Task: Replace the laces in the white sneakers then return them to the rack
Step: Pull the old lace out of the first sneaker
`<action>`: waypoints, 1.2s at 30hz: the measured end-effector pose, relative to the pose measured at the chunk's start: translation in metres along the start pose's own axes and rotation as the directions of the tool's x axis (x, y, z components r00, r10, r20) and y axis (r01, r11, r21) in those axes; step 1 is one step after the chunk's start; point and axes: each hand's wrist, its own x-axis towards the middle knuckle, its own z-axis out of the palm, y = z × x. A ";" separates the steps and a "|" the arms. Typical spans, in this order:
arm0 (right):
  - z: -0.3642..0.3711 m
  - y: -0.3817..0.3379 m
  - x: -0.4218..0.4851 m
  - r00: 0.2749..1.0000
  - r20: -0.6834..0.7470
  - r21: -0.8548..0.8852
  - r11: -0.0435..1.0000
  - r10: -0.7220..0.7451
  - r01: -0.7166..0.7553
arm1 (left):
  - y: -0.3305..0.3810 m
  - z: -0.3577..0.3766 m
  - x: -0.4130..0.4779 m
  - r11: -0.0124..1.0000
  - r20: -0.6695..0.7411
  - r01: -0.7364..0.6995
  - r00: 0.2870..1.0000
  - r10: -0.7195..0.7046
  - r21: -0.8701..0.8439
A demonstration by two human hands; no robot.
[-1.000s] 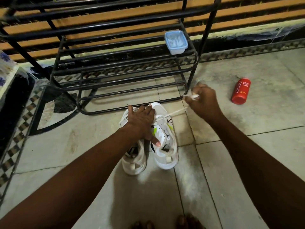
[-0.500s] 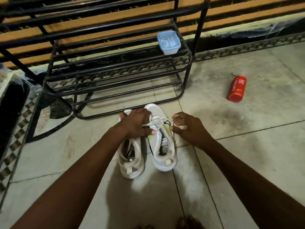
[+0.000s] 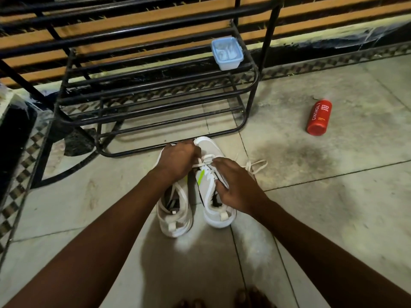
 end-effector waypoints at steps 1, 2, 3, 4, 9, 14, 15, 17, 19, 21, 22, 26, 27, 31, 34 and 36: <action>0.000 -0.001 0.002 1.000 0.019 0.019 1.000 -0.007 0.006 | -0.001 -0.001 0.000 0.999 0.007 0.007 1.000 -0.006 -0.038; 0.002 -0.001 0.003 1.000 0.031 0.030 1.000 -0.004 0.003 | -0.003 -0.003 0.000 0.997 0.019 0.013 1.000 -0.011 -0.071; 0.003 -0.002 0.004 0.999 0.034 0.035 0.999 0.006 -0.007 | -0.004 -0.004 0.000 0.995 0.025 0.016 1.000 -0.013 -0.102; 0.004 -0.003 0.004 0.999 0.028 0.037 0.999 0.016 -0.017 | -0.004 -0.006 0.000 0.991 0.024 0.019 1.000 -0.016 -0.135; 0.011 -0.004 0.002 0.999 -0.022 0.056 0.998 0.041 -0.040 | -0.002 -0.010 -0.002 0.945 -0.104 0.037 0.992 -0.074 -0.325; 0.013 -0.004 0.000 0.999 -0.019 0.045 0.998 0.051 -0.050 | 0.001 -0.002 -0.007 0.857 -0.205 0.015 0.969 -0.140 -0.515; 0.013 -0.004 -0.001 0.998 -0.019 0.039 0.997 0.061 -0.061 | 0.004 0.000 -0.009 0.825 -0.223 0.010 0.961 -0.165 -0.565; 0.013 -0.003 -0.003 0.994 -0.013 0.001 0.995 0.105 -0.105 | 0.009 0.004 -0.012 0.763 -0.258 -0.011 0.944 -0.205 -0.646; 0.013 -0.001 -0.003 0.990 0.001 -0.053 0.989 0.140 -0.140 | 0.013 0.005 -0.013 0.732 -0.269 -0.026 0.938 -0.217 -0.681; 0.014 0.000 -0.001 0.988 0.018 -0.071 0.986 0.155 -0.153 | 0.018 0.003 -0.012 0.707 -0.280 -0.040 0.932 -0.228 -0.707; 0.014 0.000 0.000 0.986 0.028 -0.079 0.984 0.162 -0.160 | 0.020 0.002 -0.012 0.694 -0.291 -0.047 0.926 -0.239 -0.718; 0.018 0.001 0.000 0.983 0.026 -0.113 0.978 0.181 -0.177 | 0.030 -0.005 -0.013 0.566 -0.318 -0.104 0.902 -0.293 -0.818; 0.018 0.001 0.001 0.983 0.019 -0.112 0.978 0.180 -0.177 | 0.032 -0.010 -0.014 0.484 -0.308 -0.129 0.899 -0.311 -0.865; 0.018 0.001 0.002 0.986 0.022 -0.103 0.981 0.167 -0.164 | 0.040 -0.050 -0.004 0.257 -0.353 -0.273 0.867 -0.353 -0.927; 0.018 0.002 0.002 0.986 0.022 -0.077 0.984 0.164 -0.162 | 0.040 -0.066 0.000 0.471 -0.492 -0.352 0.844 -0.213 -0.809; 0.018 0.002 0.003 0.988 0.016 -0.076 0.985 0.154 -0.153 | 0.033 -0.060 -0.002 0.785 -0.471 -0.317 0.881 0.036 -0.532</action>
